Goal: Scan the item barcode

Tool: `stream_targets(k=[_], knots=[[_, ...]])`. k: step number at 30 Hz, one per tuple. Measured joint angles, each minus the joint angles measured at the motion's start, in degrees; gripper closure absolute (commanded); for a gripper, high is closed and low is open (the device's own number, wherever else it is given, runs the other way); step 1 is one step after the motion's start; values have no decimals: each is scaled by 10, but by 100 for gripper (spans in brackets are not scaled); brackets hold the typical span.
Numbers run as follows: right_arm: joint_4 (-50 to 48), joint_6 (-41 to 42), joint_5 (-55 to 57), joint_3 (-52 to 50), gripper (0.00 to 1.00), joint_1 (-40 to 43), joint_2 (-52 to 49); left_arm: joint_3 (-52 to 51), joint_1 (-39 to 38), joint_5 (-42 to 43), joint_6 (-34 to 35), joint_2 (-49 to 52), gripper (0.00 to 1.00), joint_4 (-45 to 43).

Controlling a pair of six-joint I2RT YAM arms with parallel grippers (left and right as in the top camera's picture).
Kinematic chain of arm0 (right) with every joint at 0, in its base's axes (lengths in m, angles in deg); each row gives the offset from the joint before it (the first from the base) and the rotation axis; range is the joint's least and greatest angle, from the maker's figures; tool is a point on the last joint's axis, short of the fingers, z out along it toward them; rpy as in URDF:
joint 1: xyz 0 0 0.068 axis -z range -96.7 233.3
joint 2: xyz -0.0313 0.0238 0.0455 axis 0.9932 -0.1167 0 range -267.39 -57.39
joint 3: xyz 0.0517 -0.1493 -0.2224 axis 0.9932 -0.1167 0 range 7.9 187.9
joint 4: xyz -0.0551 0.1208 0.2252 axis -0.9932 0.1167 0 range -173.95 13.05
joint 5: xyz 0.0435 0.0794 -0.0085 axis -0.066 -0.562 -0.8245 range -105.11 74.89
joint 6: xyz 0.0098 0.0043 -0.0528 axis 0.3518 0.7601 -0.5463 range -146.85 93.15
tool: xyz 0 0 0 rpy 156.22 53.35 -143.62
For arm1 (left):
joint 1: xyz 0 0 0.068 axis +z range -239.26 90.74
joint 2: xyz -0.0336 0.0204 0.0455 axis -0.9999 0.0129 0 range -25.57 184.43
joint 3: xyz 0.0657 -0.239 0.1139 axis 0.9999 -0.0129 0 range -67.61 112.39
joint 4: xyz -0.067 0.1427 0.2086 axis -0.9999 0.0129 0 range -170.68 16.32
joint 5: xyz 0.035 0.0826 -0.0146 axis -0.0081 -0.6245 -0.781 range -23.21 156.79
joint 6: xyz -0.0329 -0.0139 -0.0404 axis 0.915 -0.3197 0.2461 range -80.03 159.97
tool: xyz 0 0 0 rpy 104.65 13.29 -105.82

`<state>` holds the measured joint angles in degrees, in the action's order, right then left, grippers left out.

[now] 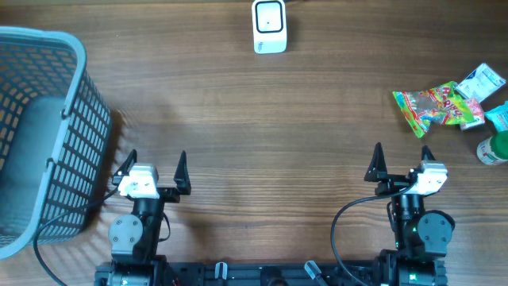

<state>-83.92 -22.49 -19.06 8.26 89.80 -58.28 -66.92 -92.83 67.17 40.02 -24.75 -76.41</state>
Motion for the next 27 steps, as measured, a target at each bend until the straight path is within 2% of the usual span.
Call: stream_targets(k=[27], knots=[[0, 0, 0, 0, 0, 0, 0, 0, 0, 0, 0, 0, 0, 0]])
